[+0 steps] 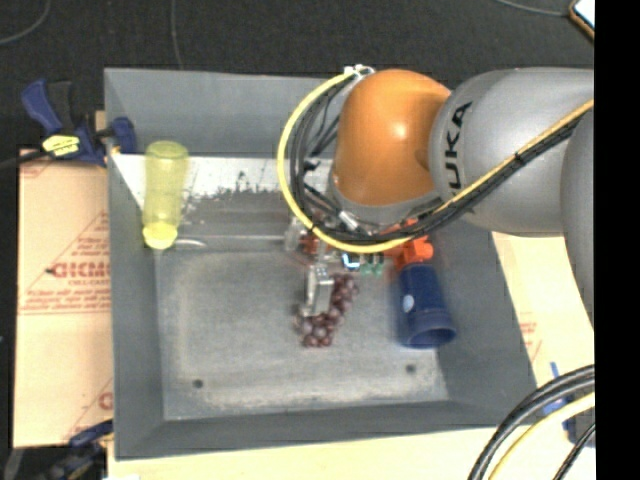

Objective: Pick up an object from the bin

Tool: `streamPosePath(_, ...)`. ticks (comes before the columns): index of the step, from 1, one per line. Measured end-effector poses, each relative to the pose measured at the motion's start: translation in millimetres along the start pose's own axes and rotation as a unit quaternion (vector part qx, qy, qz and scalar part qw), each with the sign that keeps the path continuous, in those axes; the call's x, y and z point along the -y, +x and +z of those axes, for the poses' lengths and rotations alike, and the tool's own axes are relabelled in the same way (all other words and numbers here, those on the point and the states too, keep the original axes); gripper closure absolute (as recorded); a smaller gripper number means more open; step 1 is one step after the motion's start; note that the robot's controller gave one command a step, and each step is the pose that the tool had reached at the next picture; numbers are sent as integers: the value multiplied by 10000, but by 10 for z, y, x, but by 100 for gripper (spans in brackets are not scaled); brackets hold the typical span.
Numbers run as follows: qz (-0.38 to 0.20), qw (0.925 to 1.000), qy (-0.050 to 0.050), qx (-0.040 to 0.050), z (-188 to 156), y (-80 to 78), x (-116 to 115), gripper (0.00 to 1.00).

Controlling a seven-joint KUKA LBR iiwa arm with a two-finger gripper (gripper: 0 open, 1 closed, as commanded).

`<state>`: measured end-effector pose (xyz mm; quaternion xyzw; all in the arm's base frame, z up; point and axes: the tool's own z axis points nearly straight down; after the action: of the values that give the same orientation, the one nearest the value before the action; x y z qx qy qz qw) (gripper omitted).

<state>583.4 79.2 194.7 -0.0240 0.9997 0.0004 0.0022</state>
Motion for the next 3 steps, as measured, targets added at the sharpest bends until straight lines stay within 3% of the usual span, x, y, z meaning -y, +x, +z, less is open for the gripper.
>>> streamPosePath(1,254,9997,-6,-1,-180,37,19,0)
streamPosePath(2,-160,9999,3,16,439,-140,479,0)
streamPosePath(3,739,9972,-20,83,189,-628,278,0)
